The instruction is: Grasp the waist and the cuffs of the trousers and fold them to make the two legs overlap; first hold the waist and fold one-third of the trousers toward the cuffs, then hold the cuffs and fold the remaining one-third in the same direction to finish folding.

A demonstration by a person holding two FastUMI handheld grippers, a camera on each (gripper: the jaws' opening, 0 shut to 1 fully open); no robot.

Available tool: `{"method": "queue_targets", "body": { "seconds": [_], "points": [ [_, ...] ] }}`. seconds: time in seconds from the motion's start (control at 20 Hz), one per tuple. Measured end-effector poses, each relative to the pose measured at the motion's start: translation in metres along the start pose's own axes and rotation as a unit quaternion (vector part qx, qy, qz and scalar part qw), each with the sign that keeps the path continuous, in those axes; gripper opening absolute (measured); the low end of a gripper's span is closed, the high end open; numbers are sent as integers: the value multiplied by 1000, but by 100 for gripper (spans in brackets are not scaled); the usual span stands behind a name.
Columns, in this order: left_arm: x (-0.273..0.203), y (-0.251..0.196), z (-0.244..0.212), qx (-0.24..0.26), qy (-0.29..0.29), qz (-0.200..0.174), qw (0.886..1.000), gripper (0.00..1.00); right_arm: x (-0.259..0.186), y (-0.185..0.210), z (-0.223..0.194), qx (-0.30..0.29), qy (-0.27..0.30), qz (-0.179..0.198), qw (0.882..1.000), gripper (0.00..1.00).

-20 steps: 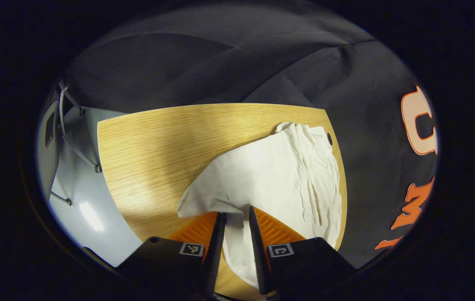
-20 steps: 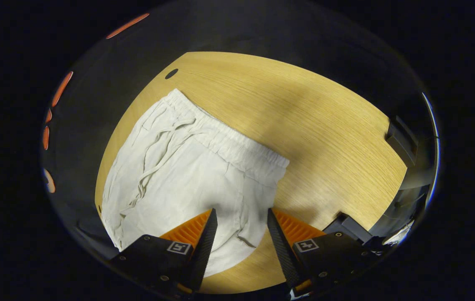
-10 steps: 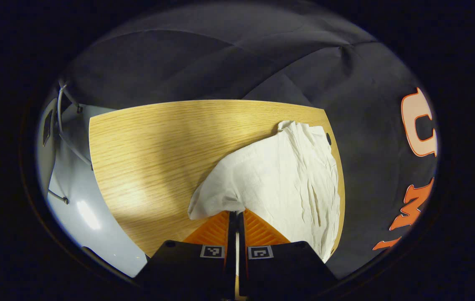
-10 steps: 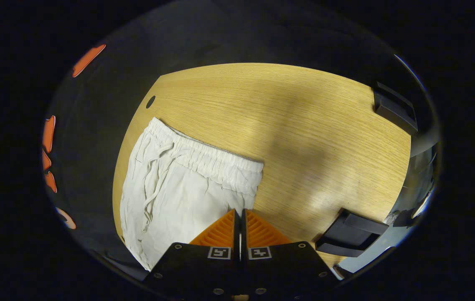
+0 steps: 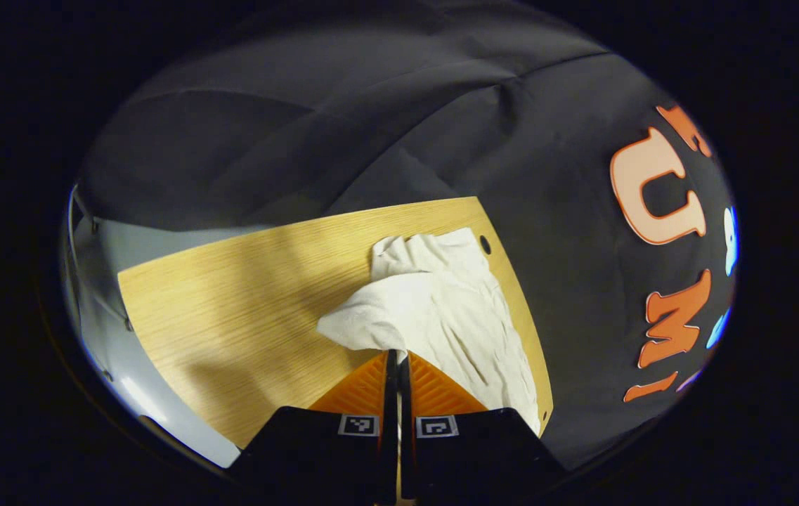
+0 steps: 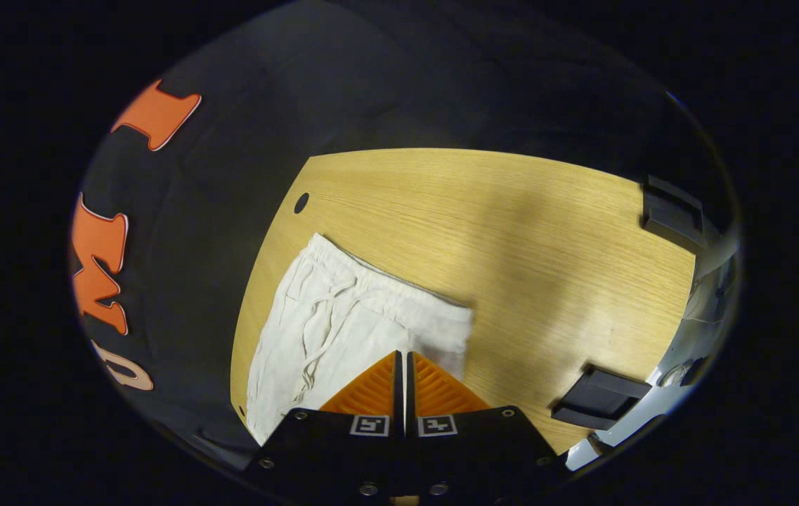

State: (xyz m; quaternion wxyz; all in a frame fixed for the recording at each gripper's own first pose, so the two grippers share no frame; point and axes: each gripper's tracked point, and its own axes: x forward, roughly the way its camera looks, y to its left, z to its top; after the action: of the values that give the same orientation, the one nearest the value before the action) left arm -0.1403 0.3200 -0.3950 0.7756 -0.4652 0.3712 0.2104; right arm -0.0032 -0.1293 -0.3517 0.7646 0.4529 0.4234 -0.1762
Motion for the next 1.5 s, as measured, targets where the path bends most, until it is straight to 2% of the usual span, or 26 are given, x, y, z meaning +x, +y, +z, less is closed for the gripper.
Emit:
{"method": "queue_targets", "body": {
  "seconds": [0.1,0.25,0.3,0.4,0.45,0.5,0.6,0.65,0.7,0.8,0.85,0.9,0.95,1.05,1.2,1.35,1.5],
  "points": [
    [3,-4,-3,20,9,-2,1000,3,1,-10,-1,-9,3,-24,1000,1],
    [11,-9,-5,23,16,-3,1000,6,-2,-41,-6,-54,3,-80,995,1],
    [13,-10,-5,22,17,0,1000,6,1,-46,-9,-60,8,-86,994,1],
    [12,-9,-6,21,21,4,1000,6,2,-38,-16,-56,24,-79,995,16],
    [13,-9,-6,20,21,6,1000,6,8,-37,-17,-59,27,-78,995,30],
    [13,-9,-6,20,21,9,1000,6,13,-38,-18,-71,28,-88,993,40],
    [13,-8,-6,21,21,15,999,6,26,-42,-22,-101,27,-123,987,66],
    [13,-7,-6,23,21,18,999,6,25,-42,-25,-119,24,-142,982,74],
    [13,-8,-6,24,21,20,999,6,31,-41,-19,-141,18,-157,977,75],
    [13,-6,-6,26,22,25,999,6,30,-56,-15,-181,4,-218,959,67],
    [13,-5,-6,27,24,27,999,6,34,-51,-14,-193,-3,-214,958,35],
    [14,-7,-5,28,24,26,999,6,34,-46,-15,-192,-2,-209,959,26],
    [15,-8,-5,28,27,25,999,6,34,-47,-18,-172,5,-199,965,10],
    [15,-9,-5,33,32,21,999,6,37,-42,-19,-109,18,-163,980,1],
    [14,-19,0,43,30,4,999,5,25,-32,-8,-63,-2,-100,993,1],
    [12,-31,9,58,31,-17,998,5,7,-17,5,-6,-10,-44,999,0],
    [10,-52,17,87,35,-41,995,6,-9,-4,18,-1,-18,-11,1000,1]
  ]
}}
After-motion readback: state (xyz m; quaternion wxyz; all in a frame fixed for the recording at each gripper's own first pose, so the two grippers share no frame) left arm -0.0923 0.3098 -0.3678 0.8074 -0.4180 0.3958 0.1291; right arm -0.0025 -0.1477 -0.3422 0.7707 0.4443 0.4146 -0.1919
